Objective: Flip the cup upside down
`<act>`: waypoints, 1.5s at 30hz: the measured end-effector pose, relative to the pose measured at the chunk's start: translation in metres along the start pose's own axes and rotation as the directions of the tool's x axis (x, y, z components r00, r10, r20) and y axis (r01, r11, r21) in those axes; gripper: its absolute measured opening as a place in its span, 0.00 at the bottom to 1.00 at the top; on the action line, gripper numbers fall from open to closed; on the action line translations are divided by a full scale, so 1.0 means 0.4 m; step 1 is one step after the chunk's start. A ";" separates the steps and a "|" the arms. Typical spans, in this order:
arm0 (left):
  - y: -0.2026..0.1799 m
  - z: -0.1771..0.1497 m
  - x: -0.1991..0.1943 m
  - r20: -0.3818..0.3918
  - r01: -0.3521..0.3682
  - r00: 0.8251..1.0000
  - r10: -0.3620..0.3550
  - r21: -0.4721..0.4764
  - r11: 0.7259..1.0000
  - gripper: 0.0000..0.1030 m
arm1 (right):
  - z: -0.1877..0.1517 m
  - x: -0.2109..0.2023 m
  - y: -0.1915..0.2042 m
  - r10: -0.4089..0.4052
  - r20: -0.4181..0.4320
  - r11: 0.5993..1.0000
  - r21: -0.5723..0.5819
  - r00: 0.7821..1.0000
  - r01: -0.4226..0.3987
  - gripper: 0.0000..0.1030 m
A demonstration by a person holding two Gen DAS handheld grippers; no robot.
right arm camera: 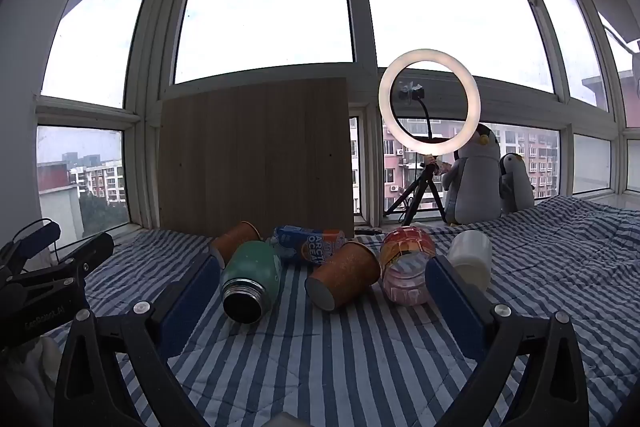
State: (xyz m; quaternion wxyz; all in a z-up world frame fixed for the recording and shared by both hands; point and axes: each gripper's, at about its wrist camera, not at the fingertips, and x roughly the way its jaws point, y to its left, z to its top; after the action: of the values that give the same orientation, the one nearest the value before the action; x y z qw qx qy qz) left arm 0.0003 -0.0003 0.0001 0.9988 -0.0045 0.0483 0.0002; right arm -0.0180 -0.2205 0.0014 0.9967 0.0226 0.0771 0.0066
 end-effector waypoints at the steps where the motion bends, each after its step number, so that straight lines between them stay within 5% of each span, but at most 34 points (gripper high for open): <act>1: 0.000 0.000 0.000 0.001 -0.001 1.000 0.001 0.001 1.000 1.00 | 0.000 0.000 0.000 0.001 0.001 1.000 -0.002 1.000 -0.001 0.99; 45: -0.011 -0.019 0.003 -0.011 -0.001 1.000 0.001 0.012 1.000 1.00 | -0.004 0.002 0.000 0.000 -0.007 1.000 0.003 1.000 0.000 0.99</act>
State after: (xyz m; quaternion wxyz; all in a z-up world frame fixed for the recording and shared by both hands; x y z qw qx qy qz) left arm 0.0008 -0.0046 -0.0074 0.9986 0.0014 0.0536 0.0005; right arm -0.0175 -0.2203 -0.0004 0.9965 0.0239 0.0804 0.0068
